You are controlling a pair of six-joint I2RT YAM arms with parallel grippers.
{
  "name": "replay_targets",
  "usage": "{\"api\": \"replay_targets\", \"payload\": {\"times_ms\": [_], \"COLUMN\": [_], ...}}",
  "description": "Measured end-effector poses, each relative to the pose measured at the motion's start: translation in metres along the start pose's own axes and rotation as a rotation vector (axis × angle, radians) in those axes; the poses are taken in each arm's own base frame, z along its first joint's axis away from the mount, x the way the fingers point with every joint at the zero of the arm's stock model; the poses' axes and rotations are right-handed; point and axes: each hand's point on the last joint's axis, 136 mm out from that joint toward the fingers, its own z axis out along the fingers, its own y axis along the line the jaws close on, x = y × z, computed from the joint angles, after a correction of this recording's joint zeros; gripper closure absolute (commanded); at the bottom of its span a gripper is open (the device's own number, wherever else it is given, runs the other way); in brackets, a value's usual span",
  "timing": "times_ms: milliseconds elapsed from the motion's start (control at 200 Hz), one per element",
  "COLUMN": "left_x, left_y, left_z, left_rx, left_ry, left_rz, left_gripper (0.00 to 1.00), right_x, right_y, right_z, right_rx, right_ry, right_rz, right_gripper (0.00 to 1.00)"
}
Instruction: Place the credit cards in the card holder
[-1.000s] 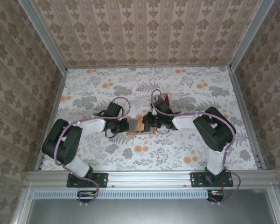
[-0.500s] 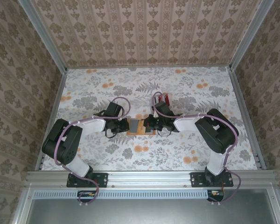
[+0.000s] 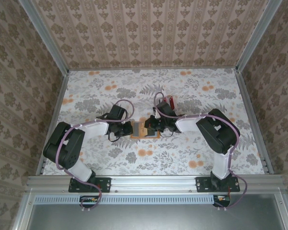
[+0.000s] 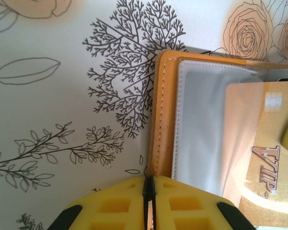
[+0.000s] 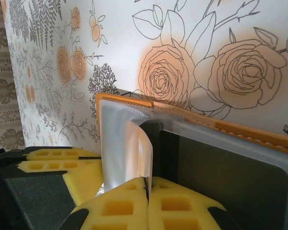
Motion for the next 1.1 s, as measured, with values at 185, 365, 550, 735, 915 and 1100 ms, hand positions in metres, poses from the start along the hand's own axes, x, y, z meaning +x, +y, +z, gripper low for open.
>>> {"api": "replay_targets", "payload": {"times_ms": [185,365,550,735,915,1100], "left_x": [0.0,0.0,0.0,0.0,-0.001,-0.001], "left_y": [0.0,0.0,0.0,-0.001,-0.002,-0.002], "left_z": [0.0,0.0,0.0,0.001,0.001,0.001], "left_rx": [-0.002,-0.003,-0.001,0.004,0.007,0.008], "left_ry": [0.002,0.004,0.003,0.004,0.003,0.003], "left_rz": [-0.001,-0.001,-0.001,0.0,0.001,0.001], "left_gripper": [0.88,0.88,0.88,0.88,0.88,0.88], "right_x": [0.0,-0.001,0.006,0.016,0.018,0.021], "right_y": [0.004,0.006,-0.002,-0.01,-0.013,-0.016], "right_z": [0.003,0.004,0.0,-0.015,-0.028,-0.029], "right_rx": [0.049,0.126,0.194,0.273,0.315,0.328], "right_ry": [-0.016,-0.044,-0.038,-0.011,0.002,0.018], "right_rz": [-0.046,-0.119,-0.169,-0.214,-0.241,-0.258], "right_gripper": [0.93,0.87,0.78,0.74,0.73,0.73]}}
